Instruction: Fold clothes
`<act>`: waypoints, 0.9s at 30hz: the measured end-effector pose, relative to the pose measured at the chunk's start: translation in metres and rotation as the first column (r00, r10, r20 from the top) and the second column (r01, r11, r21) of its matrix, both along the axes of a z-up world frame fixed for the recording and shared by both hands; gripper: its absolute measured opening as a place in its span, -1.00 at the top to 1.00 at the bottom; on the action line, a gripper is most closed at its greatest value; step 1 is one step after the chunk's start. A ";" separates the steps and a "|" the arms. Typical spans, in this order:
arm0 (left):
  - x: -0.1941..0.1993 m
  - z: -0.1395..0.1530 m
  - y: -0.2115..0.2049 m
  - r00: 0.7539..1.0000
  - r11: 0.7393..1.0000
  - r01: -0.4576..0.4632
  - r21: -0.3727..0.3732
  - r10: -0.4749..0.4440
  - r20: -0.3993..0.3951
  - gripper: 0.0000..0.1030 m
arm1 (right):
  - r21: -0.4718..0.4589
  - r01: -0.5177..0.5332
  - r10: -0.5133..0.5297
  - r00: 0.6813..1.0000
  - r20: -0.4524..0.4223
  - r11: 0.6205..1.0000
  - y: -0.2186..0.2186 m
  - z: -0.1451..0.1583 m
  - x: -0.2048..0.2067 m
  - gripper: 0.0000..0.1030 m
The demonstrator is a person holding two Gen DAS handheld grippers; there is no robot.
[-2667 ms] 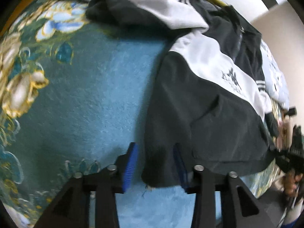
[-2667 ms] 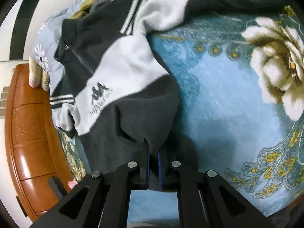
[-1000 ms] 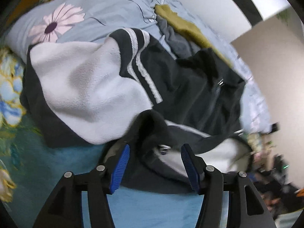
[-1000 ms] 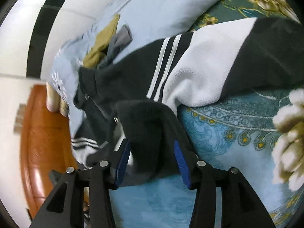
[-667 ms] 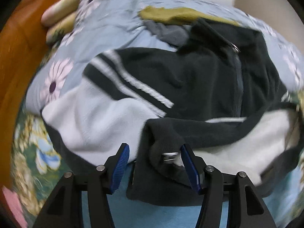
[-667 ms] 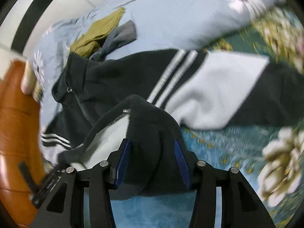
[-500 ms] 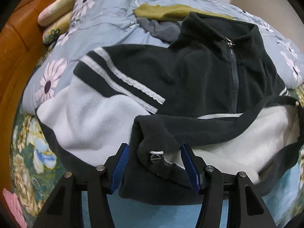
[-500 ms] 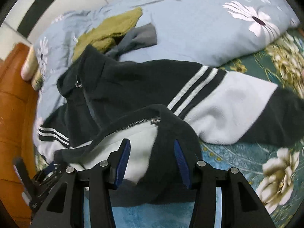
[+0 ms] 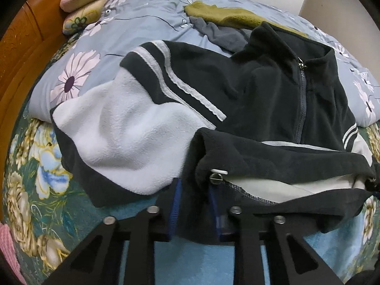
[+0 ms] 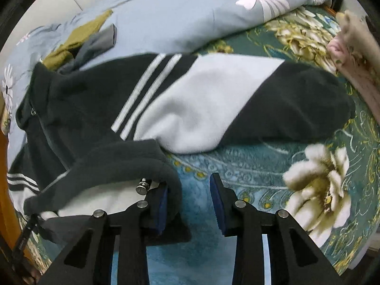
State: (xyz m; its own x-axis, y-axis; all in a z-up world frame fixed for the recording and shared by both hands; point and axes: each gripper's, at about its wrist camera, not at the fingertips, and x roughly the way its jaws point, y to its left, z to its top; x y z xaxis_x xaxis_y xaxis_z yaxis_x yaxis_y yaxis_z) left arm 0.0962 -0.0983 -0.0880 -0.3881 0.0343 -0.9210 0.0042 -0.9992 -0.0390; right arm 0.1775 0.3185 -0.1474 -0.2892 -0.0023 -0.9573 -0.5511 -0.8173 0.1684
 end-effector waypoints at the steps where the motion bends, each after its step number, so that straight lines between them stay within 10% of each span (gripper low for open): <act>1: 0.000 0.001 0.003 1.000 1.000 0.014 -0.007 -0.014 -0.004 0.55 | -0.006 -0.003 0.003 1.000 -0.009 1.000 -0.003 0.002 0.000 0.66; 14: -0.025 0.004 0.024 0.998 0.989 0.040 -0.145 -0.046 -0.039 0.78 | 0.036 -0.069 0.071 0.996 -0.062 0.997 -0.029 0.034 0.024 0.87; 27: 0.099 0.127 -0.034 0.985 0.998 0.041 0.046 -0.032 -0.168 0.81 | 0.004 -0.124 0.120 0.953 -0.278 0.992 -0.030 0.120 0.111 0.89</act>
